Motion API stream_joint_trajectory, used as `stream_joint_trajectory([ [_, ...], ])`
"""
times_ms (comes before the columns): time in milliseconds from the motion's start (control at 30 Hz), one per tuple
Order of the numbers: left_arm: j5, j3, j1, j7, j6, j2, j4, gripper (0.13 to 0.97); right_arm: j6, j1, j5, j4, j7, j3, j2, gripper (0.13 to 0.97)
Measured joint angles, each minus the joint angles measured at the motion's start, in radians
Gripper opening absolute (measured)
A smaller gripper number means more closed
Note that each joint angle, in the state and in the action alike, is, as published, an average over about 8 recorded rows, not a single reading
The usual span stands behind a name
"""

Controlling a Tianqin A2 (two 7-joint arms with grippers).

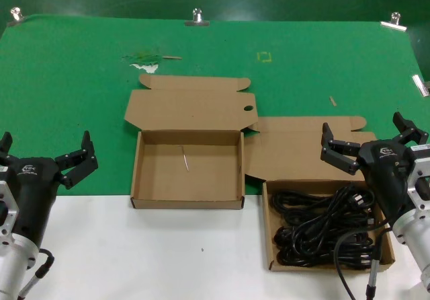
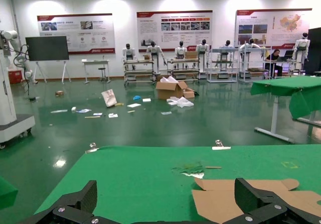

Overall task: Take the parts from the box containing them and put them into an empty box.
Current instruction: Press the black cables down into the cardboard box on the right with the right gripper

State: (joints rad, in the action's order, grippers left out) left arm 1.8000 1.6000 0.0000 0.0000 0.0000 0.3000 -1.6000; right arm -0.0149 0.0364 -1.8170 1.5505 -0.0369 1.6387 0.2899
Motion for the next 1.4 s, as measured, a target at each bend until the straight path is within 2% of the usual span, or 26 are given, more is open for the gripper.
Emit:
stream_joint_trajectory([
  [533, 0.0, 0.0, 0.0, 0.0, 0.0, 0.0, 0.0, 0.966, 0.0, 0.0, 0.0, 0.0, 0.0, 0.0, 0.0, 0.966],
  [933, 0.0, 0.0, 0.0, 0.0, 0.0, 0.0, 0.0, 0.931, 0.0, 0.0, 0.0, 0.0, 0.0, 0.0, 0.0, 0.966],
  [1233, 0.0, 0.0, 0.0, 0.0, 0.0, 0.0, 0.0, 0.83, 0.0, 0.0, 0.0, 0.0, 0.0, 0.0, 0.0, 0.966],
  [1400, 0.0, 0.0, 0.0, 0.0, 0.0, 0.0, 0.0, 0.726, -0.001, 0.0, 0.0, 0.0, -0.001, -0.001, 0.0, 0.966],
])
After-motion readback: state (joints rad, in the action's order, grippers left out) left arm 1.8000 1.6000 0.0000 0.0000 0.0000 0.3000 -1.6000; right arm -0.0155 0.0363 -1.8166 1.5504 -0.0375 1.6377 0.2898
